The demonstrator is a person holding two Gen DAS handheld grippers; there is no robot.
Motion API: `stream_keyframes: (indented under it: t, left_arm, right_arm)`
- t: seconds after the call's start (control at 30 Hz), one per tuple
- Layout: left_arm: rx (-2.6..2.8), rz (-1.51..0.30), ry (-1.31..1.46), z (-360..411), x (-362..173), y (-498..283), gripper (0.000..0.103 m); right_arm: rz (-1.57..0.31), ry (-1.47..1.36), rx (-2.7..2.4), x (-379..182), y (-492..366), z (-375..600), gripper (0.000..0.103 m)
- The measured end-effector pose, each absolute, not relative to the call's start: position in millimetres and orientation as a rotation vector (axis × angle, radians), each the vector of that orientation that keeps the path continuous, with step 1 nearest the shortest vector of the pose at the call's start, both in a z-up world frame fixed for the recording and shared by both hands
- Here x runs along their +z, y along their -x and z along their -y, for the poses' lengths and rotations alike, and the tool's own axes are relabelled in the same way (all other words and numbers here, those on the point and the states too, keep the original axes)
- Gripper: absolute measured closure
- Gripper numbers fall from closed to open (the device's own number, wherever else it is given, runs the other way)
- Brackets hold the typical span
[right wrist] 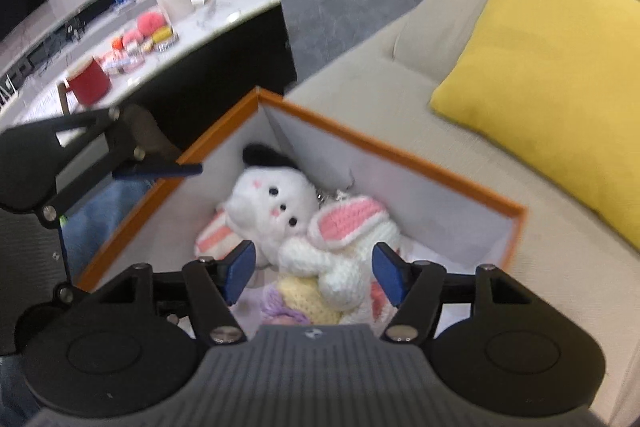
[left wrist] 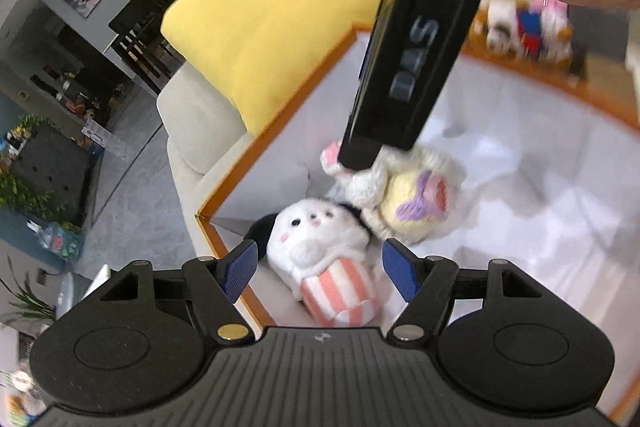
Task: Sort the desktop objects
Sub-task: 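Withdraw both grippers from the box toward the remaining items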
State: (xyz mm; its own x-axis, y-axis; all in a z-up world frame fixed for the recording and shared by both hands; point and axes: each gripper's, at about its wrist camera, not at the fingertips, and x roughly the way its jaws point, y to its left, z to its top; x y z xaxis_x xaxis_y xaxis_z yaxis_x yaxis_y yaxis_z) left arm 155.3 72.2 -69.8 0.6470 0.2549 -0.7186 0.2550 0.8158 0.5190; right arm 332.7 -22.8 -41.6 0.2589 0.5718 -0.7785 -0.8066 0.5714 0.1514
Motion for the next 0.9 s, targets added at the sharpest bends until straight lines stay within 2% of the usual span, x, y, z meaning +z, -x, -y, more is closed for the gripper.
stream_keyframes:
  t: [0.1, 0.23, 0.27, 0.5, 0.9]
  left_arm:
    - [-0.023, -0.866, -0.548, -70.2, -47.7, -159.5, 0.022]
    - [-0.035, -0.852, -0.433, -61.4, -26.1, -148.5, 0.033]
    - [-0.038, -0.845, -0.4, -59.4, -20.2, -148.1, 0.034]
    - [-0.129, -0.796, -0.251, -19.9, 18.7, -138.3, 0.035]
    - [-0.243, -0.863, -0.136, 49.2, 4.6, -204.8, 0.035]
  right_arm:
    - [-0.884, 0.266, 0.916, -20.3, -327.6, 48.9, 0.037]
    - [-0.866, 0.225, 0.847, -1.0, -318.3, 87.6, 0.04]
    - [-0.865, 0.219, 0.828, 2.2, -315.2, 99.4, 0.044]
    - [-0.87, 0.245, 0.66, 14.9, -297.5, 180.7, 0.045]
    - [-1.018, 0.23, 0.36, -3.4, -309.8, 302.1, 0.045]
